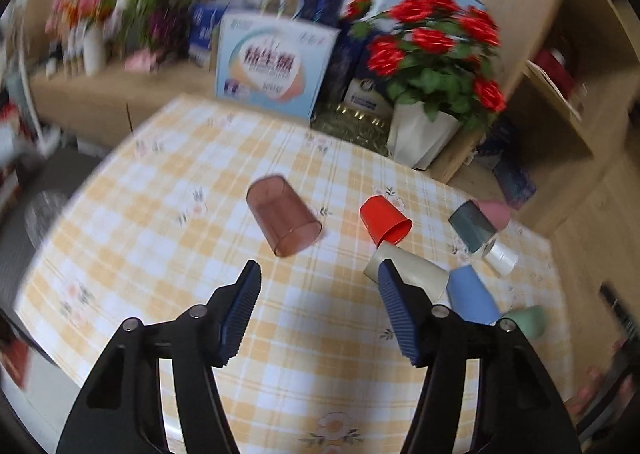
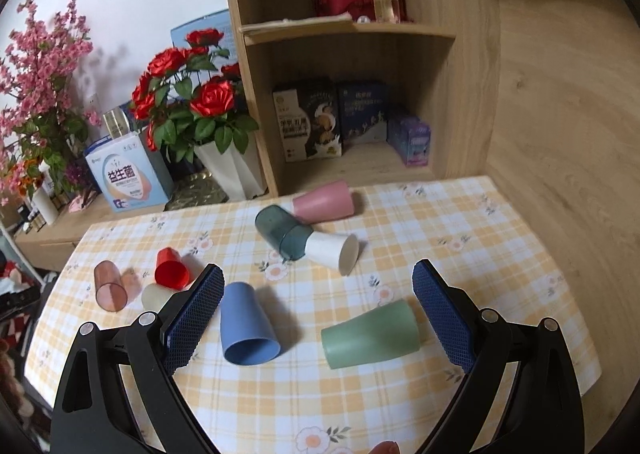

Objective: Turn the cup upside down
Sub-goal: 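Move the left gripper down to the translucent brown cup lying on its side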

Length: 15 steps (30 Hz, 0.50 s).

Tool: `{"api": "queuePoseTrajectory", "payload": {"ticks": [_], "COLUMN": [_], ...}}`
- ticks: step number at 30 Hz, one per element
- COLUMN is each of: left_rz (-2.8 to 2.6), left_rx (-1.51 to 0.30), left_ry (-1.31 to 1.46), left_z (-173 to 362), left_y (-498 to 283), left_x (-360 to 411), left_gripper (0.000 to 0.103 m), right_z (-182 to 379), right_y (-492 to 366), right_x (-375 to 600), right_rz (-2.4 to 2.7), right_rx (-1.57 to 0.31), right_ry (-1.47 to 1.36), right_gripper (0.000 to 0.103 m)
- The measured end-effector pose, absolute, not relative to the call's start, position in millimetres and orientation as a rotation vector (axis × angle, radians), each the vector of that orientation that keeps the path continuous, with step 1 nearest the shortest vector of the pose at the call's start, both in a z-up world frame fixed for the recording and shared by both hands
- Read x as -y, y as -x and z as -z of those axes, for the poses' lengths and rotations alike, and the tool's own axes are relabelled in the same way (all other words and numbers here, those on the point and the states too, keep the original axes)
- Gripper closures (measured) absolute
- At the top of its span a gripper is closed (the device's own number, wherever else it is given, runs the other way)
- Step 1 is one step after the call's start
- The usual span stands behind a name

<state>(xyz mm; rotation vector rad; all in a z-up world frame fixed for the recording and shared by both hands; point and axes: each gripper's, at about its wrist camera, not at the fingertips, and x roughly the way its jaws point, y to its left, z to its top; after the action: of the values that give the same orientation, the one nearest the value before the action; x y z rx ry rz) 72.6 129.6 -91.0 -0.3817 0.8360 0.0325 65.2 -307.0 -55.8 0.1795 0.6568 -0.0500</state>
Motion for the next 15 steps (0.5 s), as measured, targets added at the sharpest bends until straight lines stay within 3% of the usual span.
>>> {"api": "queuePoseTrajectory", "payload": {"ticks": [9,15], "left_rz": [-0.038,-0.108], "left_rx": [-0.962,-1.019], "left_ry": [0.763,0.795], "left_z": [153.3,187.0], "left_y": [-150.5,-203.2], "left_x": [-177.5,-193.5], "left_gripper": [0.044,0.039], "right_z": [85.2,97.4], "right_y": [-83.9,-99.9], "right_x": [304.9,305.1], "right_rz": [0.068,0.089], "right_rx": [-0.765,-0.808], "right_ry": [-0.147,-0.101], "right_gripper": [0.011,0.011]}}
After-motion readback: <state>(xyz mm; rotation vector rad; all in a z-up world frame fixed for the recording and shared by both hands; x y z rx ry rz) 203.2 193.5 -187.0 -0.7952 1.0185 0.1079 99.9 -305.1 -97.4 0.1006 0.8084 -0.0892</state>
